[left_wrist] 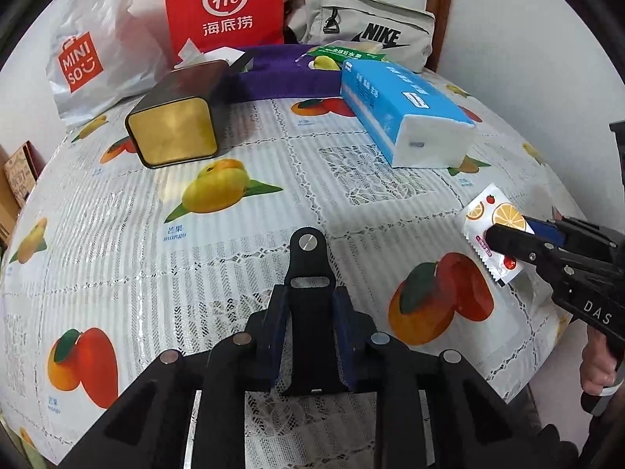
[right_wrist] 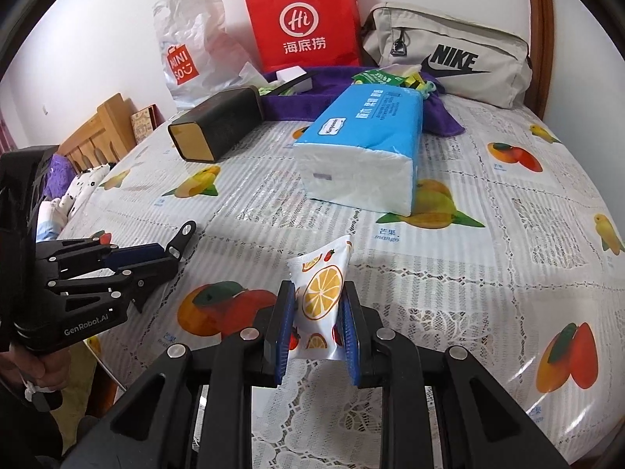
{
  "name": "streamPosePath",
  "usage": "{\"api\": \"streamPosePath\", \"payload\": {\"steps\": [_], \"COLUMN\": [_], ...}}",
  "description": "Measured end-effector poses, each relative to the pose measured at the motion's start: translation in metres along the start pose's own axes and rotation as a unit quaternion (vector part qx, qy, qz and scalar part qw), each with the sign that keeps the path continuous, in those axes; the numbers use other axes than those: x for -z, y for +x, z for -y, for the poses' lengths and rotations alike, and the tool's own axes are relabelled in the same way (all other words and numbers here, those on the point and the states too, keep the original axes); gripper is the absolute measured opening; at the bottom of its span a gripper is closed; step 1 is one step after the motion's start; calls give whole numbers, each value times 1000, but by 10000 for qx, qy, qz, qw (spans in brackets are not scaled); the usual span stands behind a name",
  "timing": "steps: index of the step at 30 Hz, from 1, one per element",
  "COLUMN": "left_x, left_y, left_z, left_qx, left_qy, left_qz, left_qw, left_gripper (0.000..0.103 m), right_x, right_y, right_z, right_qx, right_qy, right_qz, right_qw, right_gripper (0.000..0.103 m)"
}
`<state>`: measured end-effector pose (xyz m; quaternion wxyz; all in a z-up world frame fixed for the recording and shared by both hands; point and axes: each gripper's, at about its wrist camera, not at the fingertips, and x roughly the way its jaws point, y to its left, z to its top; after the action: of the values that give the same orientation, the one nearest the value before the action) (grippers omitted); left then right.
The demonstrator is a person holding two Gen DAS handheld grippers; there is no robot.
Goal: Organize soft objects
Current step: 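Carry the black strap with the left gripper while the right carries the card to the towel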
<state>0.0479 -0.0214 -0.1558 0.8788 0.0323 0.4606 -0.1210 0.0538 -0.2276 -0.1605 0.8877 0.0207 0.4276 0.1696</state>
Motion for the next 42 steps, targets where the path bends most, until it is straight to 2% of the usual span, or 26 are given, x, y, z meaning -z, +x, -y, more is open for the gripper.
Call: {"api": "streamPosePath", "payload": {"steps": [5, 11, 15, 24, 34, 42], "left_x": [1, -3, -10, -23, -42, -56], "left_y": [2, 0, -5, -12, -24, -26], "left_z": [-1, -16, -25, -44, -57, -82], "left_qx": [62, 379, 295, 250, 158, -26], "left_qy": [-18, -252, -290, -433, -558, -782], "left_qz": [150, 203, 297, 330, 460, 504], "left_qw": [9999, 9988, 9987, 9982, 9973, 9957], "left_gripper": [22, 21, 20, 20, 20, 20], "right_x": [-1, -4, -10, -24, -42, -49], "right_y": [6, 8, 7, 8, -2, -6], "right_z": [3, 2, 1, -3, -9, -6], "right_qx": [31, 69, 64, 20, -16, -10], "right_qy": [35, 33, 13, -1, -91, -92], "right_qz": [-57, -73, -80, -118, -56, -44], "right_qw": [10000, 9999, 9999, 9999, 9999, 9999], "right_gripper": [24, 20, 14, 9, 8, 8]}}
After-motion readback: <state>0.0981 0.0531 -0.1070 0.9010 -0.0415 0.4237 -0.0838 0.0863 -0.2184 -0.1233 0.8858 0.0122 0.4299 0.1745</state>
